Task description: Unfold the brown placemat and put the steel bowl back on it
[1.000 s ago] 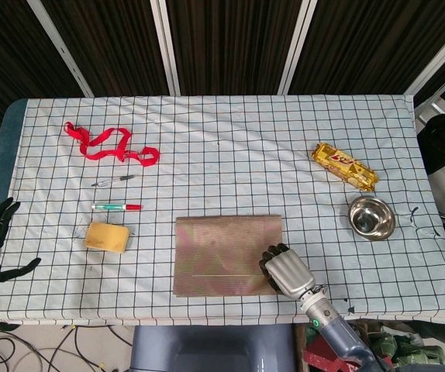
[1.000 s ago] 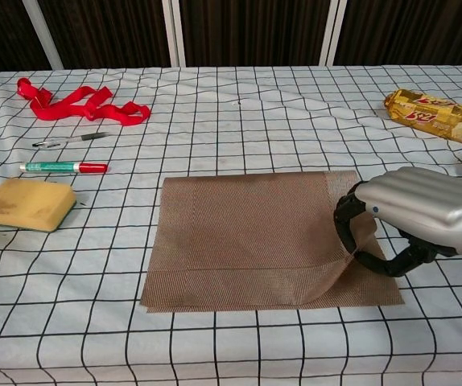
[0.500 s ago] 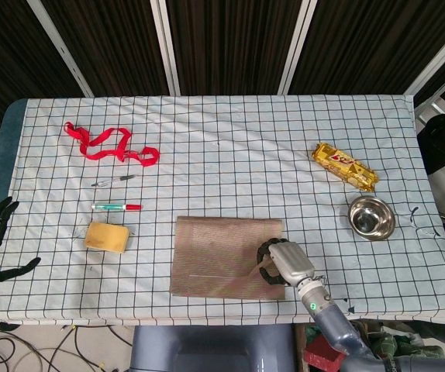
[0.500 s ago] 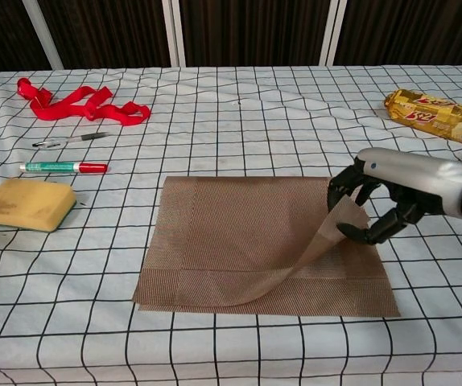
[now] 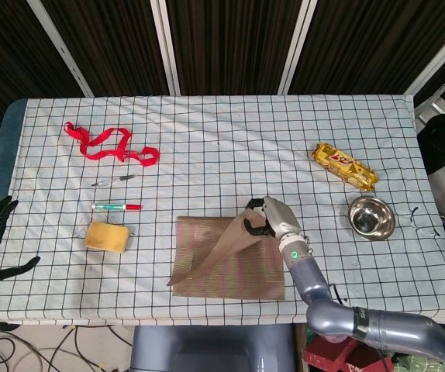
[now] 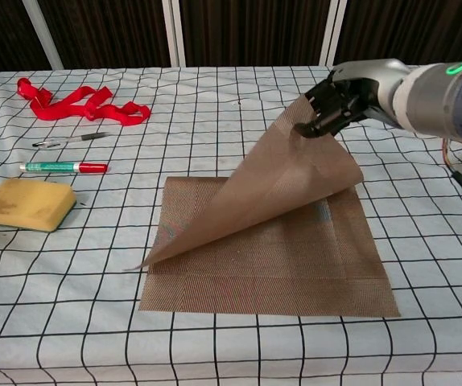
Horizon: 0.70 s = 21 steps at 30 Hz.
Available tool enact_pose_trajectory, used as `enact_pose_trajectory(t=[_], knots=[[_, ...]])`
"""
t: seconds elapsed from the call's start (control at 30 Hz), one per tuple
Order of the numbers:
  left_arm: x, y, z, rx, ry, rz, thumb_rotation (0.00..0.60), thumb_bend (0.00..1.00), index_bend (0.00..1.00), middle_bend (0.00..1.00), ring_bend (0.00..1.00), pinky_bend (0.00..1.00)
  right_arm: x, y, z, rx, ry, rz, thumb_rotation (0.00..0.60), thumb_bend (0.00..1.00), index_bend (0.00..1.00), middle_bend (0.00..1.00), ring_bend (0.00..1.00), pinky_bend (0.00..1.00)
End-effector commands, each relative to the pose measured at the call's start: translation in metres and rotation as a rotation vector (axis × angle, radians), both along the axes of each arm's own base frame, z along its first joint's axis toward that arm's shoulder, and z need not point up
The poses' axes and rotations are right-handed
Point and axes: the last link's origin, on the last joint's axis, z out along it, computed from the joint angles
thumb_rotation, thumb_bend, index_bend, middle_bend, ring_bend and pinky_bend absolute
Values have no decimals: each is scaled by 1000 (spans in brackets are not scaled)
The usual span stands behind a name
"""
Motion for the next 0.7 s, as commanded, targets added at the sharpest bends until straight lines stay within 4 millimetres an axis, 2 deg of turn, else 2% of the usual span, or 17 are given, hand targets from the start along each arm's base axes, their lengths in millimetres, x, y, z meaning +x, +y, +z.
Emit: enact_pose_trajectory(t=[0.03, 0.33, 0.47, 0.7], knots=[[0, 1, 0, -2, 0, 4, 600, 13, 0, 0, 0, 0, 14, -28, 2, -93, -17, -67, 600, 475, 774, 395, 239, 249], [-1, 2, -1, -12, 5, 16, 600, 13, 0, 0, 0, 0, 22, -76, 9, -271, -2, -187, 600, 475, 773, 395, 238, 243], [-1, 2, -3, -20, 13, 19, 600, 13, 0, 0, 0, 0, 19, -95, 4, -302, 66, -210, 600, 474, 773, 392, 238, 243], [-1, 1, -4, -19, 22, 25, 600, 13, 0, 0, 0, 0, 16, -117, -12, -327, 154, -229, 600, 452, 772, 362, 221, 241]])
